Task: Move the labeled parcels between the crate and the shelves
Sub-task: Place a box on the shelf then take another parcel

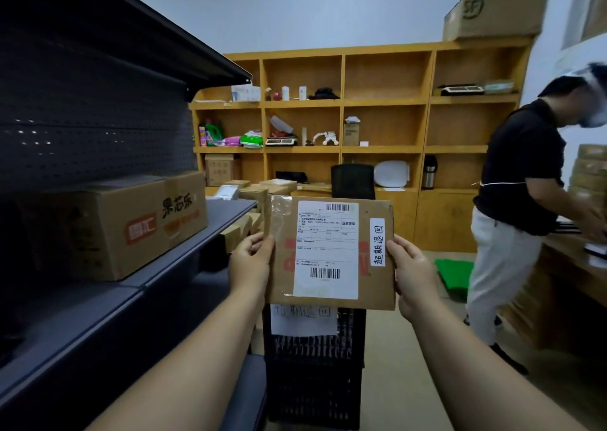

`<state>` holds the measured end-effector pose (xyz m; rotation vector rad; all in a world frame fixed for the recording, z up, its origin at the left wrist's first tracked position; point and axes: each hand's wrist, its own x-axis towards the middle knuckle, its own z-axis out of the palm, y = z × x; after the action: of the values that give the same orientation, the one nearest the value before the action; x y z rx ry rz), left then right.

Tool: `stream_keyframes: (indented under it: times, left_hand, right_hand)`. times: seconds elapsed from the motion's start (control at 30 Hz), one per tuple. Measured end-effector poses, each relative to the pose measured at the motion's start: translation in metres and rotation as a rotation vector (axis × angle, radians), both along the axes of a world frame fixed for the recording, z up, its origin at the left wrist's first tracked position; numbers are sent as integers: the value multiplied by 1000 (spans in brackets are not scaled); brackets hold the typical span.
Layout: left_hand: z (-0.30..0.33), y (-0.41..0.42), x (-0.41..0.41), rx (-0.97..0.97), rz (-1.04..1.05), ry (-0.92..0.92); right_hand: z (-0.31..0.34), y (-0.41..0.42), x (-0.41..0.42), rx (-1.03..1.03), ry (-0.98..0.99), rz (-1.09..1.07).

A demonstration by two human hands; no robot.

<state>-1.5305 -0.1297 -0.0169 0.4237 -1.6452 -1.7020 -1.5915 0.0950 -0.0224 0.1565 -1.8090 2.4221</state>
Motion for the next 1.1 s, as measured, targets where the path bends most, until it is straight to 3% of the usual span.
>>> stream_keyframes:
  times: [0.6,0.83,1.1]
  left_hand:
    - [-16,-51,-218,26,-10,-27]
    - [-24,-76,-321,36,18,-169]
    - [-71,-112,-383,81,92,-372]
  right_hand:
    - [-17,-54,-222,11,-44,24]
    - [-28,-77,-327,85,-119,29]
    - [-74,-114,-399,152,-348,105]
